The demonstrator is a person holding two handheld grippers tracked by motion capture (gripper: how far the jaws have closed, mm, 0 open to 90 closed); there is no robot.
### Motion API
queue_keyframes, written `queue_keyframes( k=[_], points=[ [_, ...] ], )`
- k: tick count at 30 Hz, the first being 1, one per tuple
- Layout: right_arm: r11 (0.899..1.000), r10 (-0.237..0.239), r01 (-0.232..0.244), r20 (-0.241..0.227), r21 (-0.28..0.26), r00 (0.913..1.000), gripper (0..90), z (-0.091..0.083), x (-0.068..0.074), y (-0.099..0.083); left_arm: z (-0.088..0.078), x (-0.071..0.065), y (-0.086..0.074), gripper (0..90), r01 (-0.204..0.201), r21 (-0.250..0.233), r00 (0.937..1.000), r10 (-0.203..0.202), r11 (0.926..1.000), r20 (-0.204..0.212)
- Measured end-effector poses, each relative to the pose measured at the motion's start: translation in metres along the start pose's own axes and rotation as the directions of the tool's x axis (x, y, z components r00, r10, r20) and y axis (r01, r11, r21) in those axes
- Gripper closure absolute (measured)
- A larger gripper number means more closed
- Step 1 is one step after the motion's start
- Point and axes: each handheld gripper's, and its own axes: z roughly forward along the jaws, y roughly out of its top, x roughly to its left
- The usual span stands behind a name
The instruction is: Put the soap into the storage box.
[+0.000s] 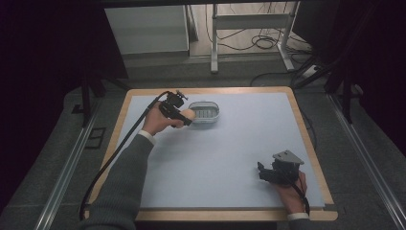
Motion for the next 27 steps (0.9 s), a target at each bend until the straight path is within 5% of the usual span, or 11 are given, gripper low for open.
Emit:
queue_keyframes(
  k=[27],
  points=[
    [1.000, 0.009, -0.009, -0.006, -0.003, 0.9999, 9.1, 0.000, -0.001, 0.000, 0.013, -0.004, 0.032, 32.5, -0.042, 0.017, 0.9991, 0.042, 0.9990, 0.008]
  ],
)
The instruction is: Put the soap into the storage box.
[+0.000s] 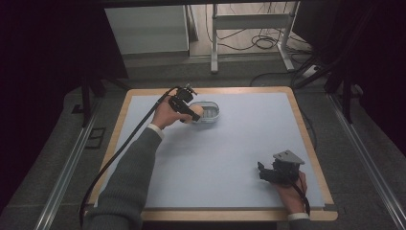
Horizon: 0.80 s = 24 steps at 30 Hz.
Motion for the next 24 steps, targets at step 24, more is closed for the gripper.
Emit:
queue_keyframes(
  k=[24],
  points=[
    [1.000, 0.008, -0.008, -0.006, 0.000, 0.9999, 9.0, 0.000, -0.001, 0.000, 0.011, 0.010, 0.025, 32.5, -0.004, -0.015, 1.0000, 0.005, 0.9999, 0.006]
  ],
)
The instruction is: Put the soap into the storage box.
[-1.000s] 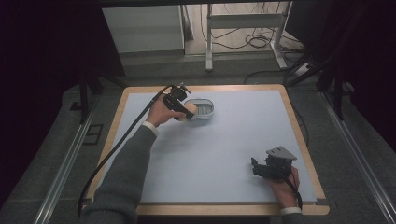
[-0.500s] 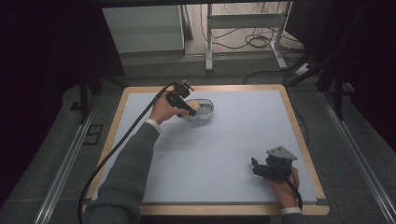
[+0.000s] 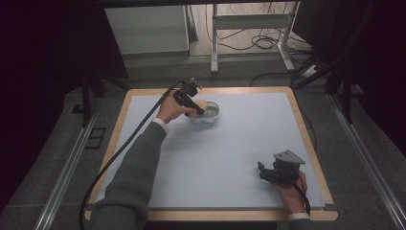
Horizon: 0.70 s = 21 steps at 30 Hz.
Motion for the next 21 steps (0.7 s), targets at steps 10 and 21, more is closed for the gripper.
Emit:
queue_keyframes(
  k=[10, 21],
  points=[
    [1.000, 0.003, -0.003, 0.000, 0.001, 1.0000, 9.0, 0.000, 0.000, 0.000, 0.013, 0.001, 0.011, 32.5, -0.037, 0.012, 0.9993, 0.037, 0.9992, 0.006],
    [1.000, 0.001, -0.001, 0.002, 0.003, 1.0000, 9.0, 0.000, 0.000, 0.000, 0.028, 0.002, 0.012, 32.4, -0.038, 0.030, 0.9990, 0.038, 0.9988, 0.023]
  ],
)
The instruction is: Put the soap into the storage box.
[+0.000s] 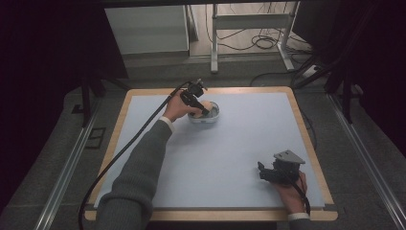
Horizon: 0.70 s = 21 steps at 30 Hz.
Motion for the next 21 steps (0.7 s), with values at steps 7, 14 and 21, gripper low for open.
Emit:
queue_keyframes(
  k=[7, 14, 21],
  points=[
    [1.000, -0.001, 0.001, 0.003, -0.003, 1.0000, 9.0, 0.000, 0.000, 0.000, -0.004, -0.004, 0.000, 28.4, -0.011, -0.049, 0.9997, 0.012, 0.9988, 0.021],
    [1.000, -0.004, 0.004, 0.006, -0.001, 1.0000, 9.0, 0.000, 0.001, 0.000, -0.019, -0.012, -0.004, 25.7, -0.039, -0.048, 0.9992, 0.039, 0.9981, -0.004],
    [1.000, -0.010, 0.010, 0.013, -0.003, 0.9999, 9.0, -0.001, 0.002, 0.000, -0.049, -0.021, -0.028, 24.0, -0.038, -0.100, 0.9990, 0.036, 0.9943, -0.027]
  ],
)
